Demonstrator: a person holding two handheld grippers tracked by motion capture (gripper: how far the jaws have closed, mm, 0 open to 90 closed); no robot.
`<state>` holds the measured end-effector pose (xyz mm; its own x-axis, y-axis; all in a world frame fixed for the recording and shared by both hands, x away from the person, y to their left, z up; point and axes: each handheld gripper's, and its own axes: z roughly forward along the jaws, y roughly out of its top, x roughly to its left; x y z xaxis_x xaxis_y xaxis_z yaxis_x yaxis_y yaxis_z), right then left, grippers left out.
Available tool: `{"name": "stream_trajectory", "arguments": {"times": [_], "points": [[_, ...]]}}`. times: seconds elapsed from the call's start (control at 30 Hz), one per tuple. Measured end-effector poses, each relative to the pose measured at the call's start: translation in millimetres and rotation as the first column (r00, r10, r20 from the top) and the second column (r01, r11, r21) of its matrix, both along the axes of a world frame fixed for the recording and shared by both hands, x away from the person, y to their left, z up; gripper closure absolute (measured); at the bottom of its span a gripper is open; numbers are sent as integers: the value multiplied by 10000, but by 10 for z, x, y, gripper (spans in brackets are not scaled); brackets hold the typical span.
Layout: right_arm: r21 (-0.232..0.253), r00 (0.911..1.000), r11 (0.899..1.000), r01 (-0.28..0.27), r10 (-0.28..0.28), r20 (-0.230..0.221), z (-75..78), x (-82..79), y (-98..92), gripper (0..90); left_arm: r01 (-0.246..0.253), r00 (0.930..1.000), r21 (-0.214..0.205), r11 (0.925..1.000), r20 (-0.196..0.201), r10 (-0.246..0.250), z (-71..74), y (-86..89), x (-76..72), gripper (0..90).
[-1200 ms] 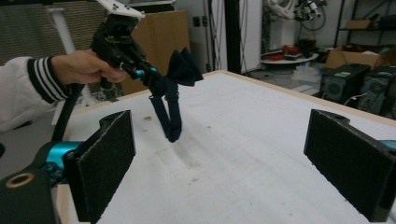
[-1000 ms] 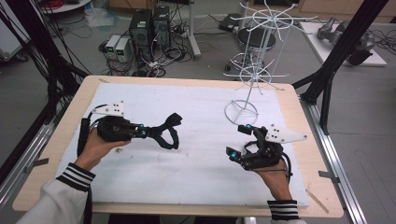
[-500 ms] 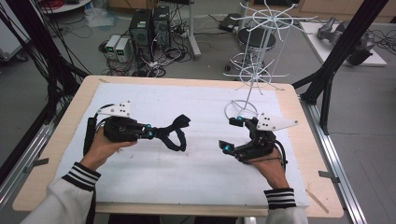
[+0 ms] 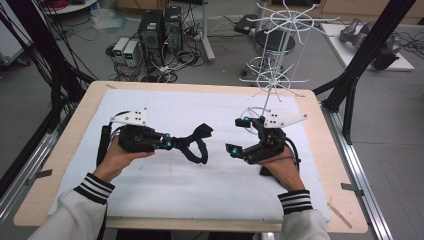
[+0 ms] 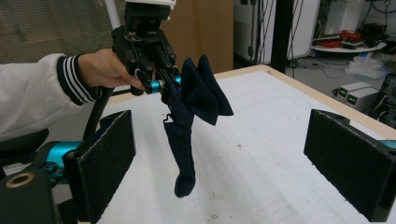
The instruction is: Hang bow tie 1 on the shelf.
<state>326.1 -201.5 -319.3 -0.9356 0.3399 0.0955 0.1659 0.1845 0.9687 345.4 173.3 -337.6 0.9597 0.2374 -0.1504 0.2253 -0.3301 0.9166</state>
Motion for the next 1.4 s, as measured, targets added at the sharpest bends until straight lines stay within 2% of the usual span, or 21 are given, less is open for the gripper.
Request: {"name": "stream_trajectory", "arguments": {"times": [0.17,0.23,0.47,0.67,0.97,1.03,1.23,1.4], "points": [[-227,9993,9991,-366,368,87,50,44,109,91,146,9999,-25,9999,67,-146,14,-47,-16,873],[-437,9974,9965,-711,715,82,81,65,166,144,222,9997,15,9998,106,-222,18,-58,-20,873],[-751,9962,9934,-868,874,47,108,113,259,169,284,9995,-46,9996,121,-284,19,-74,-46,873],[-1068,9919,9863,-1258,1270,41,94,141,329,273,321,9994,34,9995,157,-321,25,-65,-64,873],[-1168,9906,9842,-1334,1358,132,83,149,365,345,405,9990,29,9992,186,-405,25,-88,-78,873],[-1252,9901,9827,-1366,1396,160,87,157,378,408,439,9987,68,9990,245,-441,28,-87,-75,873],[-1422,9875,9779,-1532,1569,147,82,153,414,502,441,9987,112,9990,269,-444,34,-90,-83,873],[-1797,9817,9689,-1701,1825,550,81,133,429,736,454,9985,131,9989,285,-458,28,-86,-77,873]]}}
